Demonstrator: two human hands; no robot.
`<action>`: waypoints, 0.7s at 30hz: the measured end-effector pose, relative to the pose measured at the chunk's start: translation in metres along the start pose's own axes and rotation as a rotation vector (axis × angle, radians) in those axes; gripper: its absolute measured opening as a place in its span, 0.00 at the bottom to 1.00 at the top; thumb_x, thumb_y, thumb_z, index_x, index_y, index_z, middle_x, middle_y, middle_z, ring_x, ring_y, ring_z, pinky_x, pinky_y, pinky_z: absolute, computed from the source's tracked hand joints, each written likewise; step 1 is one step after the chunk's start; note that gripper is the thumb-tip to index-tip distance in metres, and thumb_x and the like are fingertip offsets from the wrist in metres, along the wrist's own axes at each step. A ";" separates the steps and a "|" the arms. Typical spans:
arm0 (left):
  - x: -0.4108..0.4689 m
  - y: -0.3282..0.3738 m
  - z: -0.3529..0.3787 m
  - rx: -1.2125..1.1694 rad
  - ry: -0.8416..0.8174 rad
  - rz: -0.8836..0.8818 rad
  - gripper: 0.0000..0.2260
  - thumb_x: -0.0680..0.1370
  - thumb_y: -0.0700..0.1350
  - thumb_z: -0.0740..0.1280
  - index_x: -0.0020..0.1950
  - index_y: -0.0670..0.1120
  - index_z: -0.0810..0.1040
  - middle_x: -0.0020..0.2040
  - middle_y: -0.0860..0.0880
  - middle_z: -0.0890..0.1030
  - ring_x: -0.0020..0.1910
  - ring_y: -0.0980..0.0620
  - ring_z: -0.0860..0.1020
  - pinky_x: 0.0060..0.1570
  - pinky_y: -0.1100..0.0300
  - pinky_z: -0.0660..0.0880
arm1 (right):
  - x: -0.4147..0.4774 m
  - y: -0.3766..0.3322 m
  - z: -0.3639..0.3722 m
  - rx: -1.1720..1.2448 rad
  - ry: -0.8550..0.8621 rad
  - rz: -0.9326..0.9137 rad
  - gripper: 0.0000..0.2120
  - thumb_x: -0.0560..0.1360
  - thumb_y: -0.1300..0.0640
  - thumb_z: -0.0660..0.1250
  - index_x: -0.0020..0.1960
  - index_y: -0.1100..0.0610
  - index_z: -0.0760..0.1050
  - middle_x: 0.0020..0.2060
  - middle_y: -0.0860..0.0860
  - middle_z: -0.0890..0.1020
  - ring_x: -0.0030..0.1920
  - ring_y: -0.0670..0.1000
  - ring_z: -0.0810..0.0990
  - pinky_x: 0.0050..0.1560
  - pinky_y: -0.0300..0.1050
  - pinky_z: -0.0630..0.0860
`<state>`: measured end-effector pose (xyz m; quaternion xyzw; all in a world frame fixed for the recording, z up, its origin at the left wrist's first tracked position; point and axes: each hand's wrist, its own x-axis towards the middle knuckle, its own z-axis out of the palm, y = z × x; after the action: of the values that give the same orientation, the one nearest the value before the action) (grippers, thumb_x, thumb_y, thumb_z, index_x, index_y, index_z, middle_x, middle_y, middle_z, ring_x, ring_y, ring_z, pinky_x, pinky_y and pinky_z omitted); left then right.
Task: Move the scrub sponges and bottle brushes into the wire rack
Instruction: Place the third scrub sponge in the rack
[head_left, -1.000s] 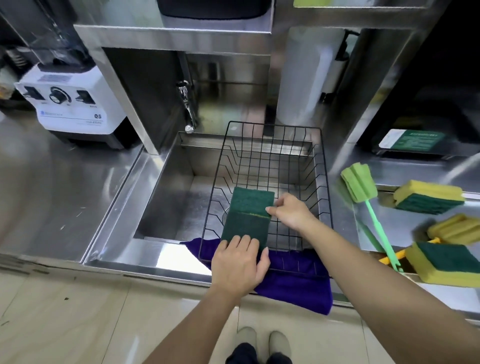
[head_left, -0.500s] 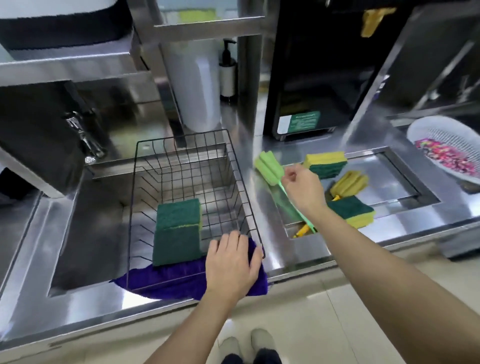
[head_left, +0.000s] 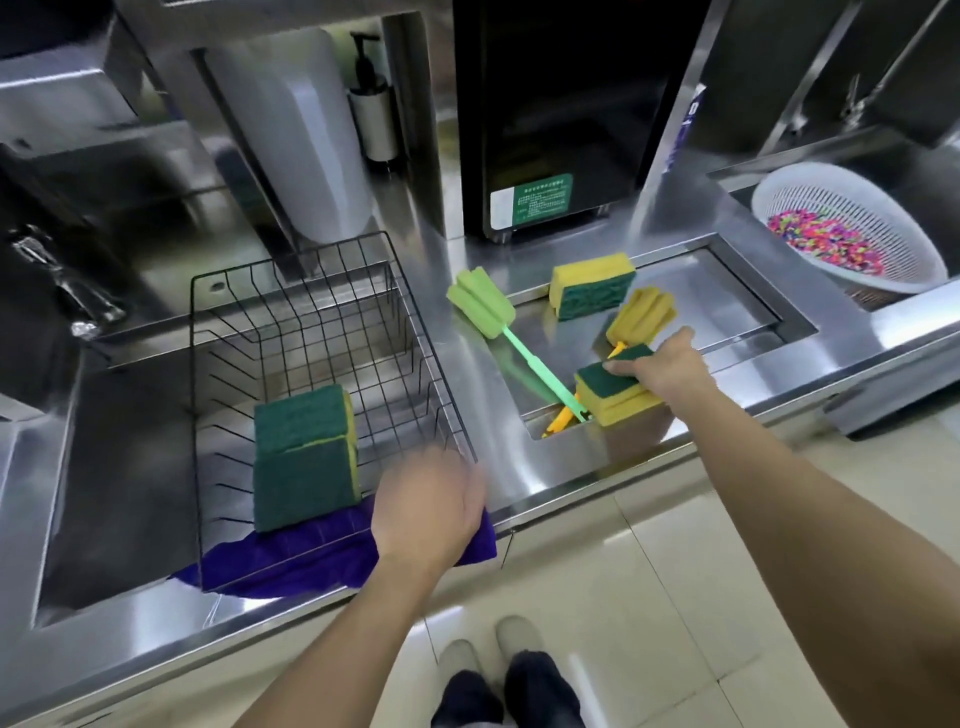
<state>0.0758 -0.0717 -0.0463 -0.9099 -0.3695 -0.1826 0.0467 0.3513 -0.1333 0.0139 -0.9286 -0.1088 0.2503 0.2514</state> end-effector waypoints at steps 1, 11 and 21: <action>0.000 0.000 0.000 0.003 0.003 -0.001 0.19 0.78 0.53 0.55 0.38 0.42 0.78 0.34 0.47 0.77 0.33 0.45 0.77 0.35 0.52 0.73 | 0.000 -0.004 -0.002 0.069 -0.045 -0.034 0.39 0.63 0.50 0.78 0.66 0.64 0.64 0.62 0.61 0.76 0.62 0.61 0.74 0.62 0.54 0.72; -0.001 -0.005 -0.007 0.004 0.046 0.009 0.19 0.78 0.55 0.55 0.38 0.43 0.78 0.34 0.48 0.77 0.33 0.46 0.76 0.35 0.54 0.72 | -0.032 -0.091 -0.011 0.317 -0.394 -0.254 0.12 0.66 0.56 0.75 0.43 0.59 0.75 0.25 0.50 0.77 0.24 0.49 0.76 0.21 0.30 0.68; -0.035 -0.077 -0.011 0.111 0.264 -0.174 0.19 0.80 0.52 0.58 0.34 0.44 0.74 0.30 0.48 0.72 0.30 0.47 0.71 0.33 0.54 0.67 | -0.078 -0.162 0.068 0.623 -0.705 -0.399 0.02 0.71 0.64 0.70 0.42 0.58 0.78 0.36 0.50 0.83 0.32 0.44 0.81 0.38 0.40 0.74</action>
<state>-0.0038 -0.0420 -0.0524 -0.8386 -0.4473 -0.2832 0.1288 0.2369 0.0064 0.0793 -0.6298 -0.2826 0.5161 0.5072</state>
